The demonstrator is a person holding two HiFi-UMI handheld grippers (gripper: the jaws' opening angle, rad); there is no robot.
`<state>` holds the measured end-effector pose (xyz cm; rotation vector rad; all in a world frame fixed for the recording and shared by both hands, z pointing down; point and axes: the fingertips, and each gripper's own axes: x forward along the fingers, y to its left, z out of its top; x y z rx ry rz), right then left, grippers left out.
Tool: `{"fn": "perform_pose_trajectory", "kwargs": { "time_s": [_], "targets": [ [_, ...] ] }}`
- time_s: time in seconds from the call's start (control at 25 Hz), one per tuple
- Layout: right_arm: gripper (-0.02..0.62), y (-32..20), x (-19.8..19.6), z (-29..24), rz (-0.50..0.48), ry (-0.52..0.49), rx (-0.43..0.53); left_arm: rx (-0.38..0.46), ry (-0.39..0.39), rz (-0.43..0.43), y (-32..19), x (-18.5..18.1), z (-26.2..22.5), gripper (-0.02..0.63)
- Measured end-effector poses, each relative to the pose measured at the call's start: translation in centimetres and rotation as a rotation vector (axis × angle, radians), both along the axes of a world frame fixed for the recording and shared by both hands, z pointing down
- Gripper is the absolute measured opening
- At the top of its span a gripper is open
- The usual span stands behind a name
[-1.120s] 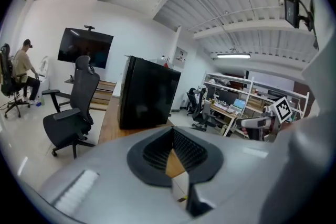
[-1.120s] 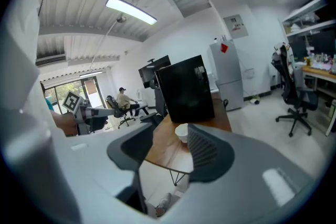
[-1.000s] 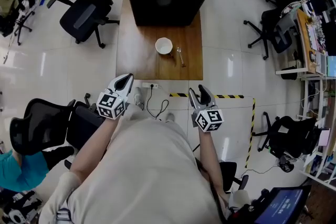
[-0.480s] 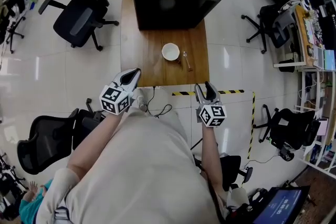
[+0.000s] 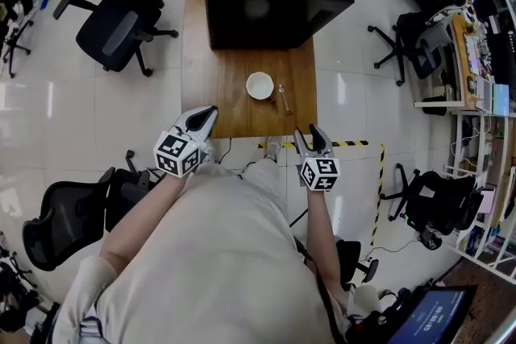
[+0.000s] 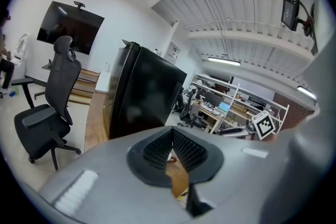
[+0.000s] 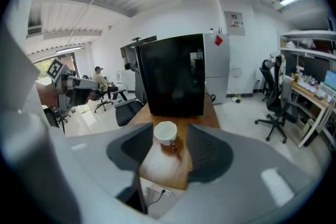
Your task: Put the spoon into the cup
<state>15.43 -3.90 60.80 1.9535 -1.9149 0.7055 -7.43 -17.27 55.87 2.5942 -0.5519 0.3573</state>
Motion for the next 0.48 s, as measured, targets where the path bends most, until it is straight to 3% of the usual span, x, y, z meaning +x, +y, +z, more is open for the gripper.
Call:
{"fn": "perform_pose_trajectory", "kwargs": {
  "time_s": [0.2, 0.48],
  "targets": [
    [0.201, -2.1, 2.2, 1.9, -0.052, 0.002, -0.018, 0.002, -0.032, -0.08, -1.7, 1.0, 0.8, 0.003],
    [0.2, -2.4, 5.2, 7.8, -0.157, 0.025, -0.14, -0.027, -0.081, -0.148, -0.8, 3.2, 1.7, 0.003]
  ]
}}
